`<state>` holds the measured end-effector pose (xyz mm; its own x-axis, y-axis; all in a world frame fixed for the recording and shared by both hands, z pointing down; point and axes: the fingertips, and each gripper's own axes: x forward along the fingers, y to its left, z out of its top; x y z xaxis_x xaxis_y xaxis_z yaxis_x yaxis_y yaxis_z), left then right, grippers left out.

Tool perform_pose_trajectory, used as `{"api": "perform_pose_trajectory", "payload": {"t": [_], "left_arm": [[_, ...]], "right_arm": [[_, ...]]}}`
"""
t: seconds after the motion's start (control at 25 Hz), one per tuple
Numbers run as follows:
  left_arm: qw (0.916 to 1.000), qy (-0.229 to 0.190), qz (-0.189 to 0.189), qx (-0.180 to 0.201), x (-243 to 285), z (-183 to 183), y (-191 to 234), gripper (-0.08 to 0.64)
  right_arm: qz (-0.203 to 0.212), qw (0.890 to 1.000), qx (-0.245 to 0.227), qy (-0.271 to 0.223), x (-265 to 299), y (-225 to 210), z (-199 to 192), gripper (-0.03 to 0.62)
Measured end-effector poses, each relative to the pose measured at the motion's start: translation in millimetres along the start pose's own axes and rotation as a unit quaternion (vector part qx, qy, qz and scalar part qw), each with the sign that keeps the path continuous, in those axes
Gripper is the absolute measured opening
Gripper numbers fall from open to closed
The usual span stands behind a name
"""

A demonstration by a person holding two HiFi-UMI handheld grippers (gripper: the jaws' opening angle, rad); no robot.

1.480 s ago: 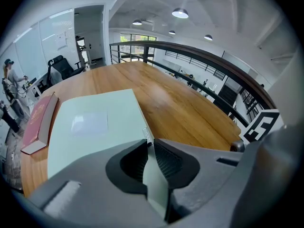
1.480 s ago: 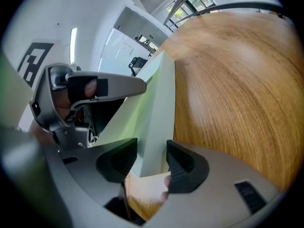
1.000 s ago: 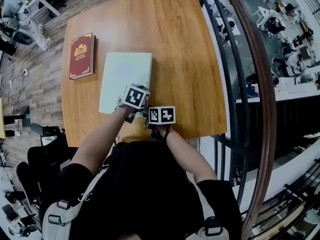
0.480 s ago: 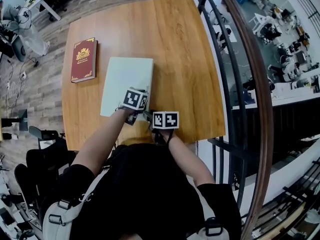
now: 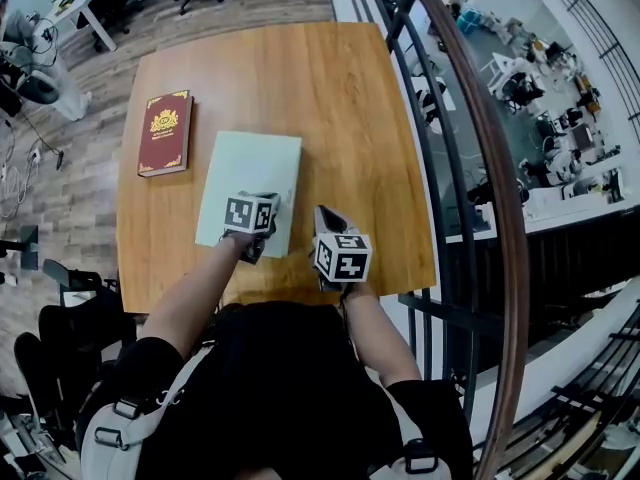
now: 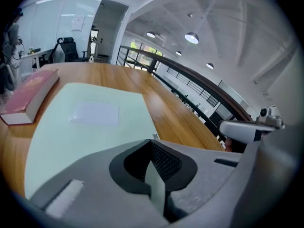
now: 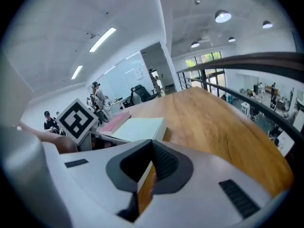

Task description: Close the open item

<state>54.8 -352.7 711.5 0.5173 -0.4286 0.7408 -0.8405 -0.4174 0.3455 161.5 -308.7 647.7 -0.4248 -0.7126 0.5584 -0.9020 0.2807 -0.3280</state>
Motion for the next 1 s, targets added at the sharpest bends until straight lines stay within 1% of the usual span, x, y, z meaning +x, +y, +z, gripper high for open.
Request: {"api": "perform_pose_trajectory", "payload": {"t": [0.08, 0.16, 0.28, 0.36, 0.48, 0.64, 0.72, 0.76, 0.84, 0.88, 0.92, 1.0], "left_arm": [[0.999, -0.042, 0.015, 0.01, -17.6, 11.9, 3.6, 0.002], [0.9963, -0.08, 0.022, 0.021, -34.5, 23.6, 4.9, 0.002], [0.9878, -0.147, 0.037, 0.036, -69.3, 46.8, 9.2, 0.002], [0.979, -0.193, 0.049, 0.04, -99.0, 62.0, 13.6, 0.002], [0.965, -0.253, 0.055, 0.04, -148.4, 81.4, 16.4, 0.002], [0.9414, -0.324, 0.074, 0.055, -218.6, 99.7, 14.2, 0.002], [0.9307, -0.351, 0.084, 0.06, -246.2, 102.9, 13.5, 0.002], [0.927, -0.36, 0.088, 0.059, -256.6, 102.6, 13.7, 0.002], [0.9224, -0.371, 0.092, 0.055, -271.1, 99.2, 14.5, 0.002], [0.9203, -0.376, 0.094, 0.054, -276.0, 97.3, 15.0, 0.002], [0.9181, -0.38, 0.096, 0.057, -279.6, 95.9, 15.6, 0.002], [0.9139, -0.386, 0.103, 0.07, -283.0, 94.7, 16.8, 0.002]], "right_arm": [[-0.009, 0.999, -0.025, -0.038, -7.7, 4.0, 25.1, 0.006], [-0.02, 0.996, -0.048, -0.079, -14.8, 10.0, 49.7, 0.006], [-0.03, 0.988, -0.076, -0.131, -22.4, 23.7, 82.3, 0.005], [-0.028, 0.983, -0.087, -0.161, -27.7, 36.1, 102.9, 0.005], [-0.015, 0.974, -0.098, -0.206, -39.1, 56.1, 136.0, 0.005], [-0.011, 0.961, -0.117, -0.25, -57.5, 75.5, 168.9, 0.005], [-0.016, 0.954, -0.127, -0.27, -68.0, 81.6, 178.9, 0.005], [-0.021, 0.95, -0.135, -0.281, -73.1, 83.9, 182.4, 0.005], [-0.035, 0.94, -0.158, -0.3, -81.1, 87.3, 185.8, 0.005], [-0.039, 0.937, -0.166, -0.305, -82.5, 88.2, 185.8, 0.005], [-0.04, 0.936, -0.169, -0.305, -82.2, 88.5, 185.1, 0.005], [-0.039, 0.939, -0.164, -0.3, -79.4, 87.3, 182.7, 0.005]]}}
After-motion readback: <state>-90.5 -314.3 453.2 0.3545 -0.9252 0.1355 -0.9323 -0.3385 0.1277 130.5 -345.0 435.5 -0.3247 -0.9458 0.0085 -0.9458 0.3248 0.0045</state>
